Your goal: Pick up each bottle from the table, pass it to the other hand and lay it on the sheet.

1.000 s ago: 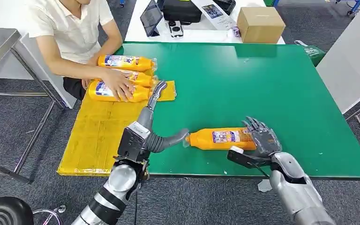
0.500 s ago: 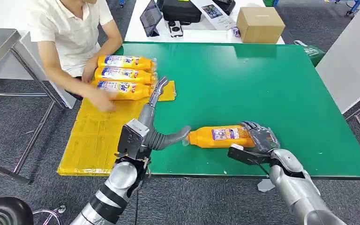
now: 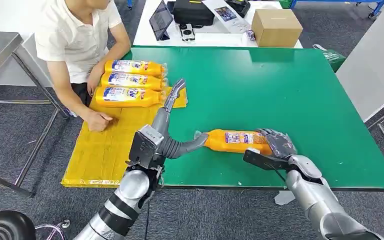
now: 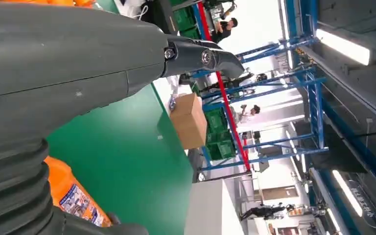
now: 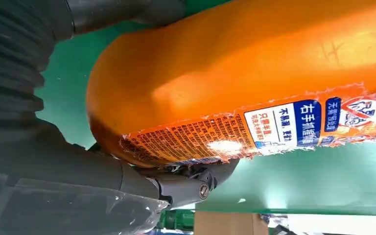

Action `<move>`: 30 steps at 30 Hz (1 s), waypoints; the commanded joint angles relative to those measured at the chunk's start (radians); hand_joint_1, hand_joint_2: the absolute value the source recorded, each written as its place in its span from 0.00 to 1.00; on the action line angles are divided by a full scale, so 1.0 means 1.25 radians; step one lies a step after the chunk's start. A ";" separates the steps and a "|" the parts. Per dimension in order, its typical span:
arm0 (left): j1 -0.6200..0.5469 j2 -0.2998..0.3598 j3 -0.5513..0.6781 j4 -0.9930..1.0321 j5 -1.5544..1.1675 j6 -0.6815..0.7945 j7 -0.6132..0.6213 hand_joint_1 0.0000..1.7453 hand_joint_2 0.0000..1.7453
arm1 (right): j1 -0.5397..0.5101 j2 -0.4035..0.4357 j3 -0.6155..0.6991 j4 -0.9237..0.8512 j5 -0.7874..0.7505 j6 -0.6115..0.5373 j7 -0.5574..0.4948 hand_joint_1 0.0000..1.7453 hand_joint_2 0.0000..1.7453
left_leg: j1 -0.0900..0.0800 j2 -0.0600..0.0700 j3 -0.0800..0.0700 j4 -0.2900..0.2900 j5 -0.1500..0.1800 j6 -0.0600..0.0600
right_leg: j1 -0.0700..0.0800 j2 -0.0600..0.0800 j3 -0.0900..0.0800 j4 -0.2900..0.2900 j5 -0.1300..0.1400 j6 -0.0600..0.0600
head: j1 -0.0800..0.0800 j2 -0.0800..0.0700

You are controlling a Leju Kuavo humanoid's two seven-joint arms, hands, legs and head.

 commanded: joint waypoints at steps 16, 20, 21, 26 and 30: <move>0.207 0.013 0.071 0.044 0.500 -0.040 -0.082 0.00 1.00 | 0.207 0.105 -0.159 -0.299 -0.356 0.035 -0.092 1.00 1.00 | 0.002 0.000 -0.001 -0.002 0.000 -0.002 | 0.002 0.001 -0.001 -0.001 0.000 -0.003 | 0.000 0.000; 0.261 0.078 -0.004 0.024 0.350 -0.069 -0.123 0.00 1.00 | 0.257 0.097 -0.177 -0.367 -0.412 0.086 -0.109 1.00 1.00 | 0.001 0.000 -0.003 -0.002 0.000 -0.001 | 0.000 0.000 -0.003 -0.001 0.000 -0.001 | -0.001 0.000; 0.281 0.081 0.003 0.013 0.351 -0.111 -0.127 0.00 1.00 | 0.271 0.100 -0.193 -0.382 -0.426 0.092 -0.110 1.00 1.00 | 0.001 0.000 -0.002 -0.003 -0.001 -0.002 | 0.001 0.001 -0.001 -0.002 0.000 -0.002 | 0.000 0.000; 0.357 0.106 0.028 -0.074 0.372 -0.185 -0.108 0.00 1.00 | 0.331 0.135 -0.227 -0.448 -0.448 0.100 -0.120 1.00 1.00 | 0.001 0.001 -0.002 -0.002 -0.002 -0.002 | 0.001 0.001 -0.001 -0.001 -0.001 -0.003 | 0.000 0.000; 0.364 0.104 0.028 -0.106 0.330 -0.156 -0.121 0.00 1.00 | 0.345 0.161 -0.230 -0.478 -0.459 0.095 -0.124 1.00 1.00 | 0.003 0.001 -0.003 -0.001 -0.002 -0.004 | 0.003 0.002 -0.003 -0.001 -0.001 -0.005 | 0.000 0.000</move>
